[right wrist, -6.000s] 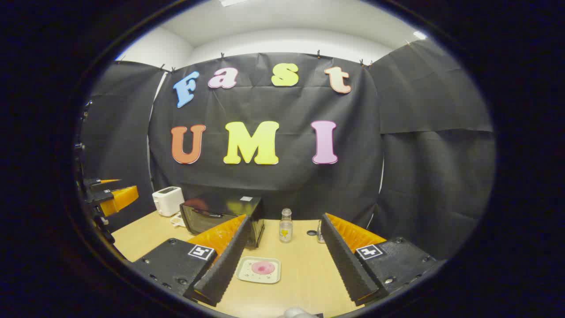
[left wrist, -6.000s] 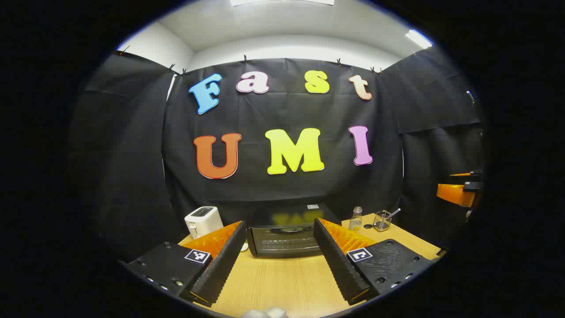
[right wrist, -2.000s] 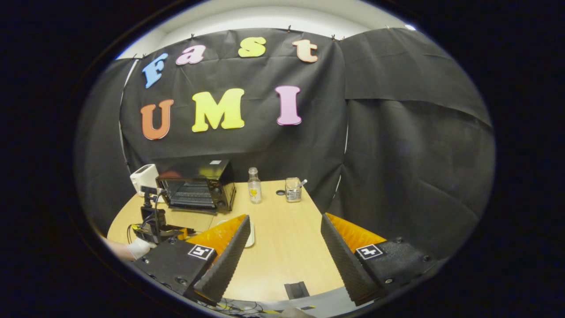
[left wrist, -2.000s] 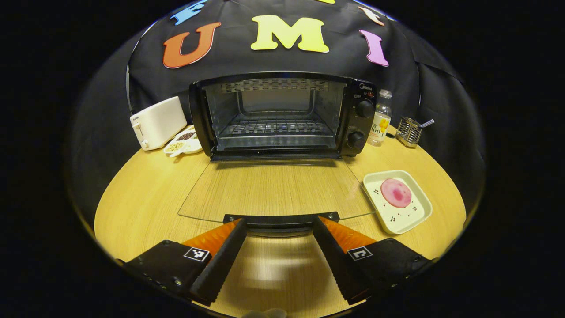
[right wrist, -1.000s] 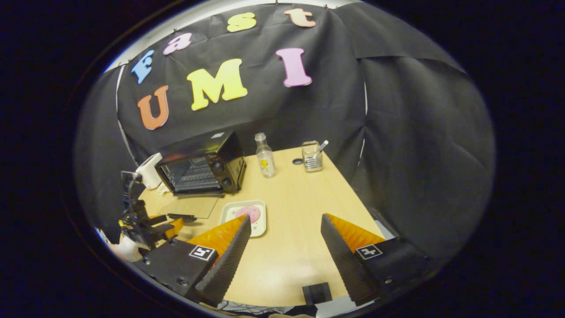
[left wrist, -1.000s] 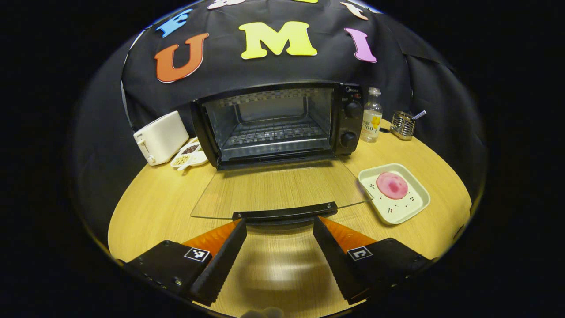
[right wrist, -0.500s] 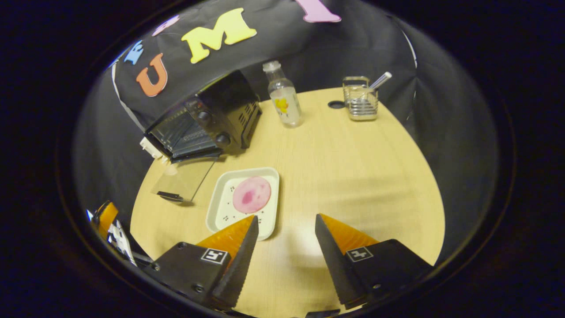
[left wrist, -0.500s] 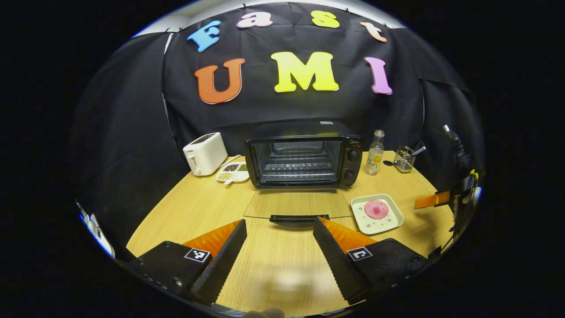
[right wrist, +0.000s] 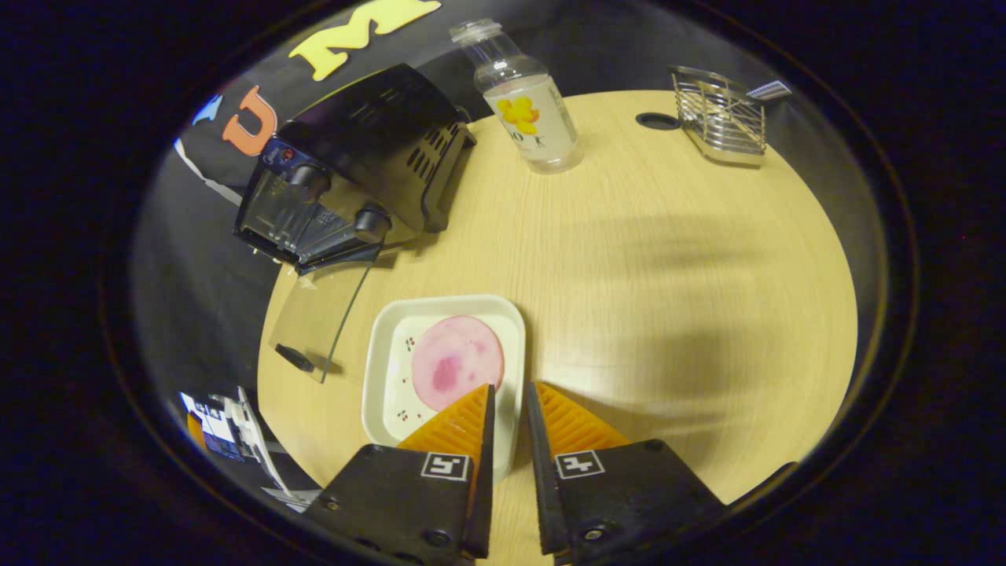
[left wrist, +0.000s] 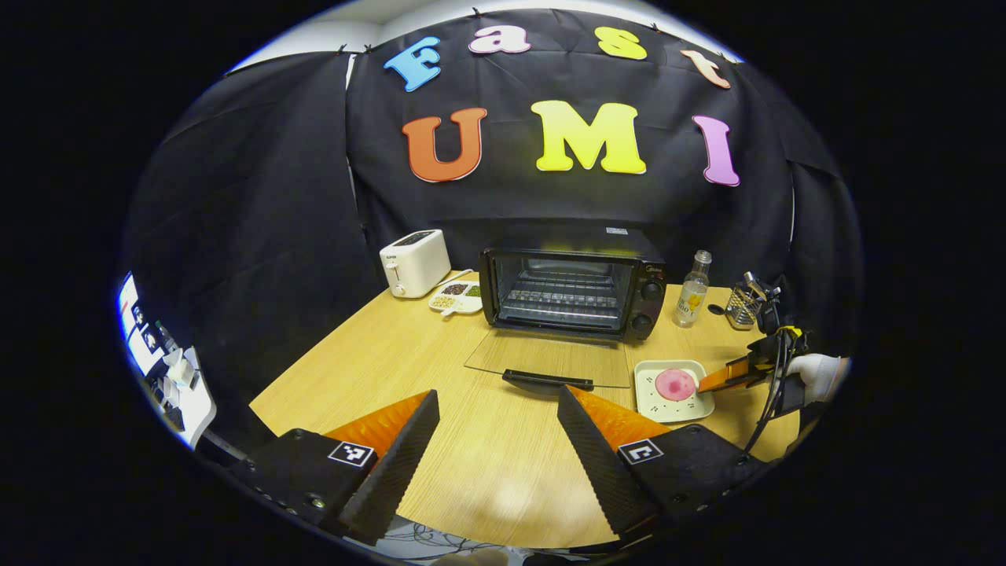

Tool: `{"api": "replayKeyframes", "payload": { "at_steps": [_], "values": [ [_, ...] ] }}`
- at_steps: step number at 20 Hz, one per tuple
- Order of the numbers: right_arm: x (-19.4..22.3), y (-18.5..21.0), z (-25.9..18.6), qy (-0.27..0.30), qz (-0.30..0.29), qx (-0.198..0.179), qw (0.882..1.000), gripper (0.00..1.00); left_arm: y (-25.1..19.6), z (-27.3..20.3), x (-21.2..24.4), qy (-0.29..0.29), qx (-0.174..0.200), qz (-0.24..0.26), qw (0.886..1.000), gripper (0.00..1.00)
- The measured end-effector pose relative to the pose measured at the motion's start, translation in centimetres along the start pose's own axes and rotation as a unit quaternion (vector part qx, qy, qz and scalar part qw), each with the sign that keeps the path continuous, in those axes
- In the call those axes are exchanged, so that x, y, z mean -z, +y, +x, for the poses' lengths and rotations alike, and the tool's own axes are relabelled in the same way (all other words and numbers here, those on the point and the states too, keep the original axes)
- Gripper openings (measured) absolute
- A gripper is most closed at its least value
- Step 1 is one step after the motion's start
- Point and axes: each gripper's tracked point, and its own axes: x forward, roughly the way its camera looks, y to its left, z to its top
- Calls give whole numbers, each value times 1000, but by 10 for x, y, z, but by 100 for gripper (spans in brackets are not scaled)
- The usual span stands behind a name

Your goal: Open the electric oven with the left hand, put the food in, and close the electric oven.

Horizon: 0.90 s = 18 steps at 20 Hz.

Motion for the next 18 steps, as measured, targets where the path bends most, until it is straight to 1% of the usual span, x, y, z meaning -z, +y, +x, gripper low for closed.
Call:
{"api": "replayKeyframes", "payload": {
  "at_steps": [1,2,3,4,5,8,10,14,18],
  "values": [
    [0,-3,2,10,-5,8,1000,23,-1,-1,-2,-2,-3,-5,1000,97],
    [-1,-5,0,17,-7,10,1000,7,-4,-3,-3,-4,-4,-10,1000,97],
    [-1,-6,1,27,-5,8,1000,11,-6,-3,-3,-5,-5,-12,1000,97],
    [-2,-8,0,36,0,2,999,6,-9,-3,-4,-5,-4,-13,1000,97],
    [-3,-8,1,40,11,-11,999,5,-11,-3,-5,-6,-5,-13,1000,97],
    [-3,-7,0,50,68,-67,994,4,-13,-6,-9,-10,-4,-14,1000,97],
    [-2,-8,-5,42,102,-99,989,4,-14,-5,-13,-14,1,-10,1000,97],
    [-5,-7,-24,-11,158,-127,979,4,-13,0,-22,-18,17,5,1000,97],
    [-10,-1,-58,-78,208,-133,966,4,-11,18,-32,-21,44,19,999,97]
  ]
}}
